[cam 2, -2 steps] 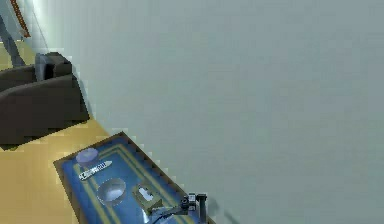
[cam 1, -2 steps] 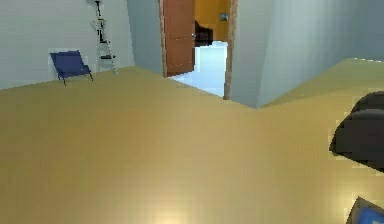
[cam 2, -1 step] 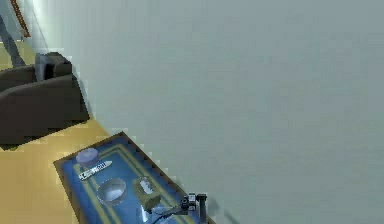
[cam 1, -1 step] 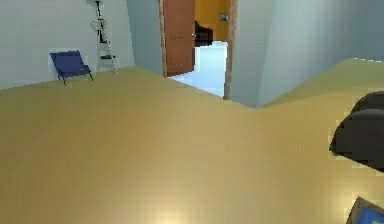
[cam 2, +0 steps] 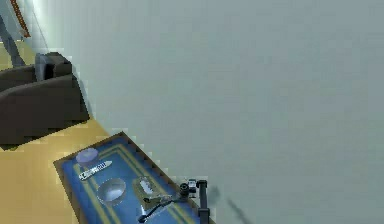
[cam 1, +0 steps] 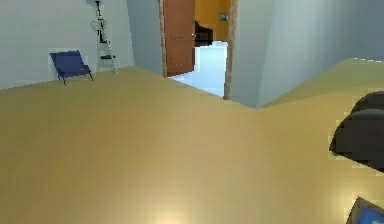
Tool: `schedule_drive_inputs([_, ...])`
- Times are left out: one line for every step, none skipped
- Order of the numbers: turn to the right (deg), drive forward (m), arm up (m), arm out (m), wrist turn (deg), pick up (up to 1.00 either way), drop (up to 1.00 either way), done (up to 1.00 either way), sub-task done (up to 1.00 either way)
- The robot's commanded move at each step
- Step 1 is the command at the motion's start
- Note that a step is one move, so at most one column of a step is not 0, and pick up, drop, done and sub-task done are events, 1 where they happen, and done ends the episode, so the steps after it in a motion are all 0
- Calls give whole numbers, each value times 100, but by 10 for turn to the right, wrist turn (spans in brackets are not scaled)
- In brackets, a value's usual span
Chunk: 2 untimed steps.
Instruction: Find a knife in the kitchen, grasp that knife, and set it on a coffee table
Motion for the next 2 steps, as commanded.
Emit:
schedule_drive_inputs([0, 0, 0, -8, 0, 0, 0, 0, 0])
schedule_drive_inputs([0, 0, 0, 0, 0, 0, 0, 100, 0])
